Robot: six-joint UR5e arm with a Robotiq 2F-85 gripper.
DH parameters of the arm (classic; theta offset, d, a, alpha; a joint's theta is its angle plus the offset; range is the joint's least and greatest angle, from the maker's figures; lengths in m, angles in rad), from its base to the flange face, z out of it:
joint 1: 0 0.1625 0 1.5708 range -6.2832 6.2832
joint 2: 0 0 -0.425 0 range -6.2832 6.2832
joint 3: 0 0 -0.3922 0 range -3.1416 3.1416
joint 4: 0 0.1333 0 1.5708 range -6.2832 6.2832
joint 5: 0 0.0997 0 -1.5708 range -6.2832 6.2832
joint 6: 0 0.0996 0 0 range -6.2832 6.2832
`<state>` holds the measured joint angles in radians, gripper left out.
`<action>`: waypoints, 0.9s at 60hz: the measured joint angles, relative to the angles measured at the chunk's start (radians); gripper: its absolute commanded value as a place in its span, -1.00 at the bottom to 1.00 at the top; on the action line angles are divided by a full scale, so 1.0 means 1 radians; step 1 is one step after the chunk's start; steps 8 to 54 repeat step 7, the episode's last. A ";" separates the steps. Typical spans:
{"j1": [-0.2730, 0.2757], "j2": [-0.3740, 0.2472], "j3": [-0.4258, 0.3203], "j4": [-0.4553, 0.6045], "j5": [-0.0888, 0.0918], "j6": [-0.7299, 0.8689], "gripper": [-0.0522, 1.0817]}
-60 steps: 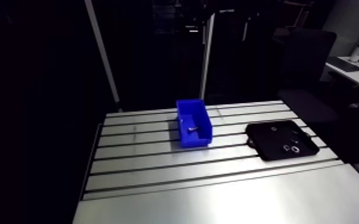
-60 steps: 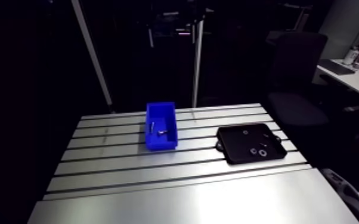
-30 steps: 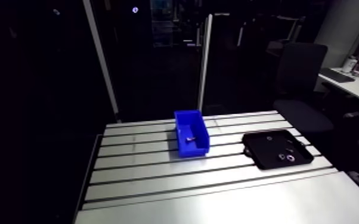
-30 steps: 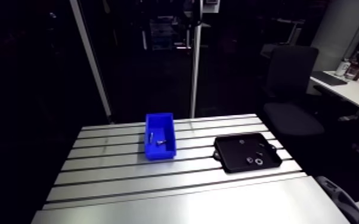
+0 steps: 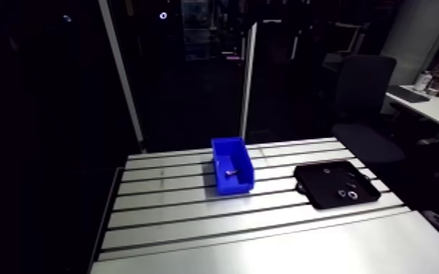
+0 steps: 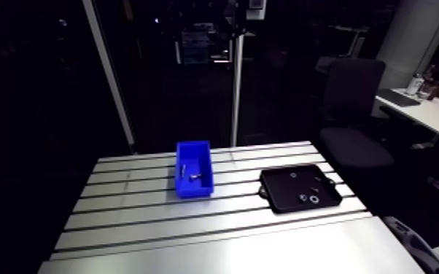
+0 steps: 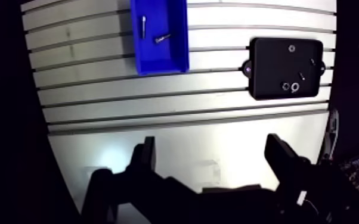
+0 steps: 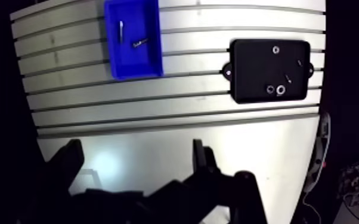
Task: Pick up the M10 bolt from the tray and put it into the blue bin.
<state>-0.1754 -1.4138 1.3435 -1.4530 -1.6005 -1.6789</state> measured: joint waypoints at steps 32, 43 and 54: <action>-0.001 0.000 0.003 -0.001 -0.001 0.000 -0.90; -0.001 0.000 0.003 -0.001 -0.001 0.000 -0.90; -0.001 0.000 0.003 -0.001 -0.001 0.000 -0.90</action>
